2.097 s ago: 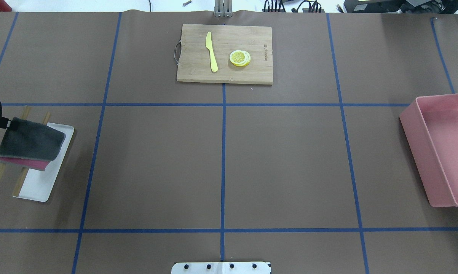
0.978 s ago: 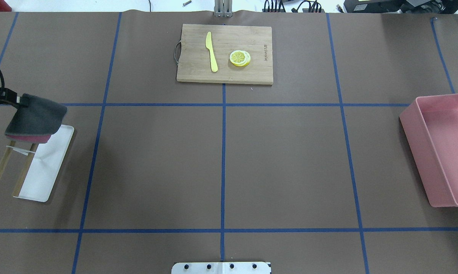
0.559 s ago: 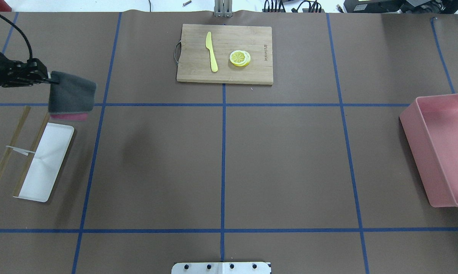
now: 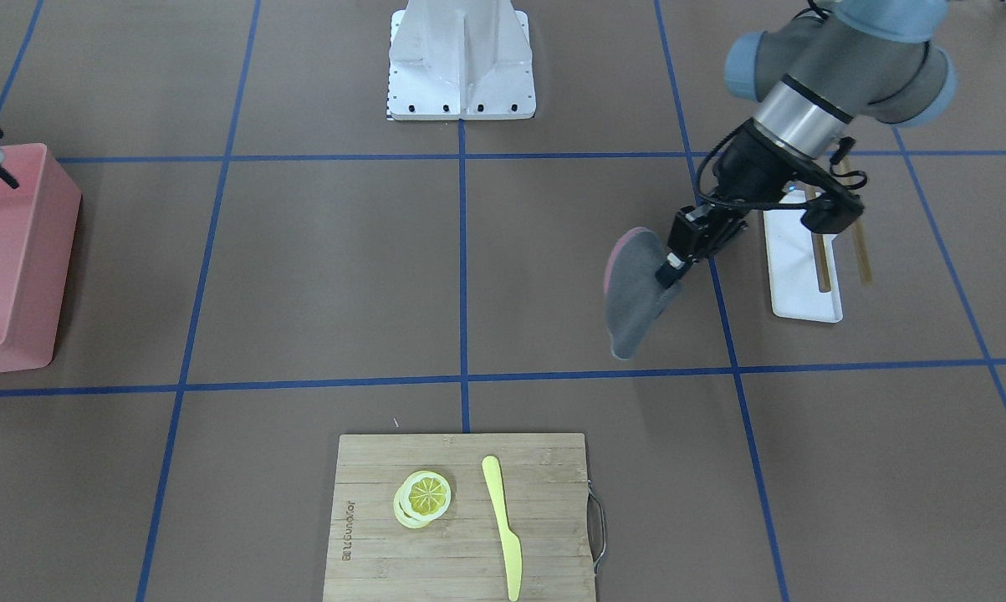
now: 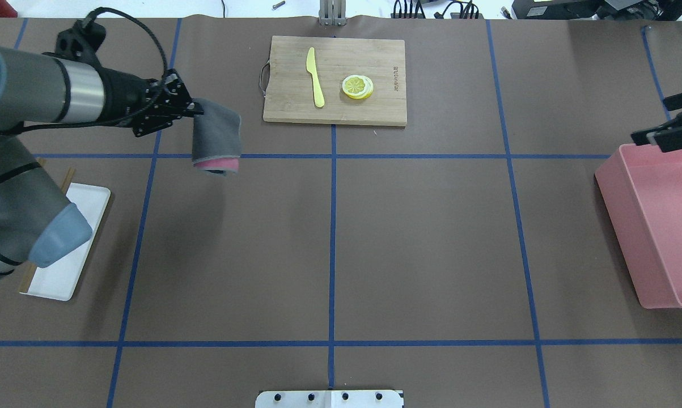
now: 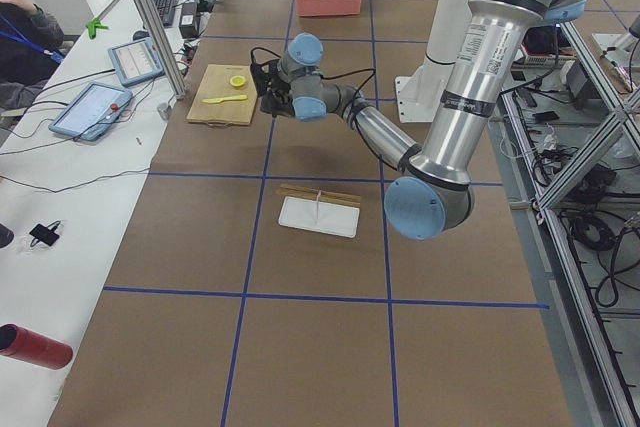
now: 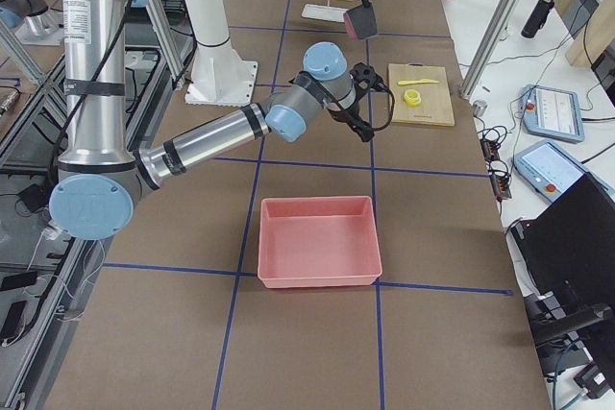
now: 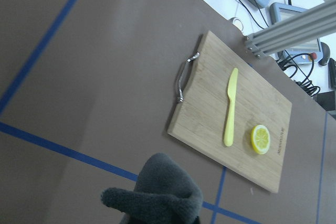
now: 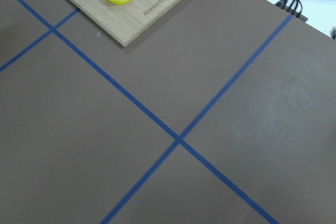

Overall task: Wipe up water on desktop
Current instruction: 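Carry the cloth to table center with the left gripper while the right arm approaches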

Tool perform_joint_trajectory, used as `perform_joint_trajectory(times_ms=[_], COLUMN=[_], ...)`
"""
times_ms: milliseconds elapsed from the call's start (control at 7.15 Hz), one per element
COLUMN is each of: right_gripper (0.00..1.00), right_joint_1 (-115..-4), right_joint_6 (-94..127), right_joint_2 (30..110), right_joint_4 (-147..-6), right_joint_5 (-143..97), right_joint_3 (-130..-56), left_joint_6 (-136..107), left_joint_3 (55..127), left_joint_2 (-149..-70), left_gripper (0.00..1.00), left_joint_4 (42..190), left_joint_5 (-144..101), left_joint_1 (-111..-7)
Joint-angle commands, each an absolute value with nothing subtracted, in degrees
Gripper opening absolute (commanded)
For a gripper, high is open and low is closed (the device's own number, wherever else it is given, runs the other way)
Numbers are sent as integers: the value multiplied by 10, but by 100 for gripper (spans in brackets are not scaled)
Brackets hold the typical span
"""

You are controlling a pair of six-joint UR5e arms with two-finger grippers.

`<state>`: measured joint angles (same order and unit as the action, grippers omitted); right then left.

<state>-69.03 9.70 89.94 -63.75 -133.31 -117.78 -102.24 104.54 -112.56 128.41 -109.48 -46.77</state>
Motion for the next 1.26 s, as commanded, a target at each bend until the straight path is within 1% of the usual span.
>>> perform_joint_trajectory(times_ms=[0,140,699,839,1118], right_gripper=[97,97,97,96,84], right_joint_1=[-584,-527,-327,-293,-269], right_joint_6=[174,181,181,182,182], right_joint_2=[839,803,717,699,678], right_joint_4=[-588,-588,-592,-595,-613], right_joint_5=[-1223,-1151,-904,-851,-810], right_joint_3=[-1179,-1179,-1173,-1168,-1158], left_joint_6=[-1099,-1131,-1253,-1273,-1289], left_joint_3=[1043,1043,1048,1049,1064], left_joint_2=[-1214,-1236,-1288,-1302,-1313], left_gripper=[0,0,0,0,0], left_joint_4=[1192,1177,1178,1178,1180], left_joint_5=[-1023,-1012,-991,-991,-992], left_joint_1=[-405,-398,-397,-392,-373])
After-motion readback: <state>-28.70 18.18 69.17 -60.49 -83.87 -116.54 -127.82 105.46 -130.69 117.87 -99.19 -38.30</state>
